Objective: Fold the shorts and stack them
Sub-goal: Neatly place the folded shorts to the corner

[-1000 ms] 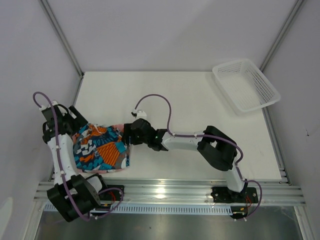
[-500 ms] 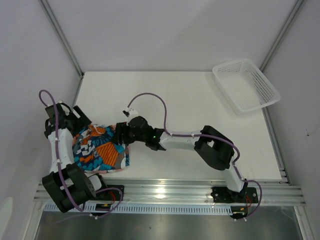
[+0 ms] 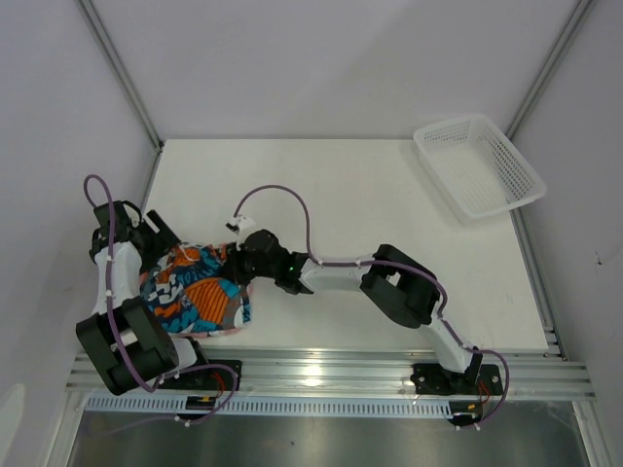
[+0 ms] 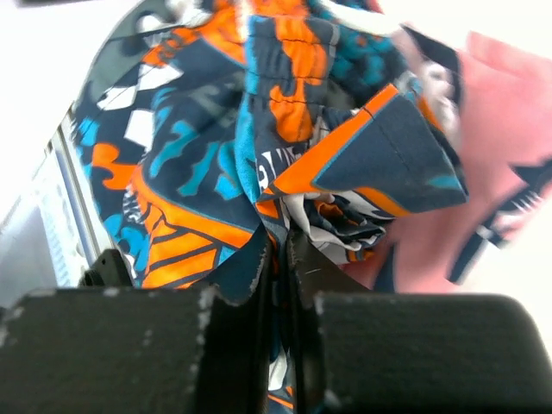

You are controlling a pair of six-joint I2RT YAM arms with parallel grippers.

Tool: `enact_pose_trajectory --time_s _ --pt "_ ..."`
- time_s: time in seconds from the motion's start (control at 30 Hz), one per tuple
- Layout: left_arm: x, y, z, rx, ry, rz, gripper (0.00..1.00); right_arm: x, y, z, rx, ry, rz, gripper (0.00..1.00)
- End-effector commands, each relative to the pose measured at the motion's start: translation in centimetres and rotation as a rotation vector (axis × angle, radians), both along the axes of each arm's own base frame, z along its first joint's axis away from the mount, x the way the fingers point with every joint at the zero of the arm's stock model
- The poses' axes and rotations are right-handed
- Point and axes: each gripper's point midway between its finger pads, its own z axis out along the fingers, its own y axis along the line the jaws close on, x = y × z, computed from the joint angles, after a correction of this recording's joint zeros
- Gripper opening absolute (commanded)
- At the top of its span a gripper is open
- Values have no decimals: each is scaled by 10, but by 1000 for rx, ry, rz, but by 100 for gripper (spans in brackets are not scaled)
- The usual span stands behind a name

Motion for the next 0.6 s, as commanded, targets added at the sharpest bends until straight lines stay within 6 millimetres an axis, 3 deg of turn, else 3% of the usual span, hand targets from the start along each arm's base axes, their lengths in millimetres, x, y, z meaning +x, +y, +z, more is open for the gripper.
enact_pose_trajectory --time_s 0.0,0.07,0.2,0.23,0.3,0.4,0.43,0.5,0.53,0.57 --pt "6 4 15 41 -44 -2 85 -26 21 67 129 -244 128 6" --pt "5 6 16 51 -42 8 83 -27 18 72 160 -282 130 5" --pt "6 8 21 67 -55 16 81 -4 5 54 193 -201 92 5" --pt "5 8 21 69 -56 17 81 1 1 34 174 -167 75 5" --pt "4 10 22 79 -59 21 80 17 -4 22 186 -86 18 6" --pt "3 11 26 94 -66 27 80 37 -12 -14 140 71 -70 8" --pt "3 12 27 98 -69 29 80 40 -17 -25 115 107 -101 10" --pt "2 12 29 104 -73 30 80 43 -21 -28 107 130 -128 21" --pt "2 12 31 108 -81 30 80 45 -24 -27 105 124 -139 28" --pt "2 12 33 111 -88 30 80 44 -25 -20 109 118 -139 42"
